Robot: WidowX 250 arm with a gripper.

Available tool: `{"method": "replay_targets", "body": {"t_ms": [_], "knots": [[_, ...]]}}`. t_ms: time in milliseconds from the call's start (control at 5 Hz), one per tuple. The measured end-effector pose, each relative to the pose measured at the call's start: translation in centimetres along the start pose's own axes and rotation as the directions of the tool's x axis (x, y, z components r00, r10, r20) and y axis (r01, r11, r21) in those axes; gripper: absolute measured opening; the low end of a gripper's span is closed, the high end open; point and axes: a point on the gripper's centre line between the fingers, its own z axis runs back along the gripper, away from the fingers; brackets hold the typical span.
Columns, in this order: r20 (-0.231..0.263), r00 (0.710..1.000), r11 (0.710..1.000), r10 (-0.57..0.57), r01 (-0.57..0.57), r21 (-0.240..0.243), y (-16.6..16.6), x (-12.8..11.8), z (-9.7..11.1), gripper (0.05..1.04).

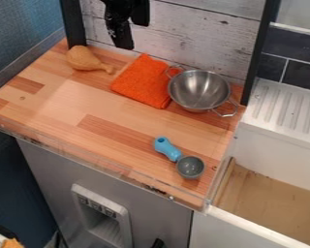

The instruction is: Move the silver pot to the left side of the table

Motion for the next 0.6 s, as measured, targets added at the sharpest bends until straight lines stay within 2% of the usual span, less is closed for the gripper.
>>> {"method": "replay_targets", "body": {"t_ms": [200,400,600], "knots": [[-0.009,1.0,0.999,-0.001,0.001,0.036,0.6,-0.2,-1.4,0.999],[-0.032,0.998,0.997,-0.046,0.048,0.055,2.0,-1.5,-3.0,0.999],[-0.049,0.993,0.994,-0.107,0.109,0.03,2.9,-3.2,-3.4,0.999]]}}
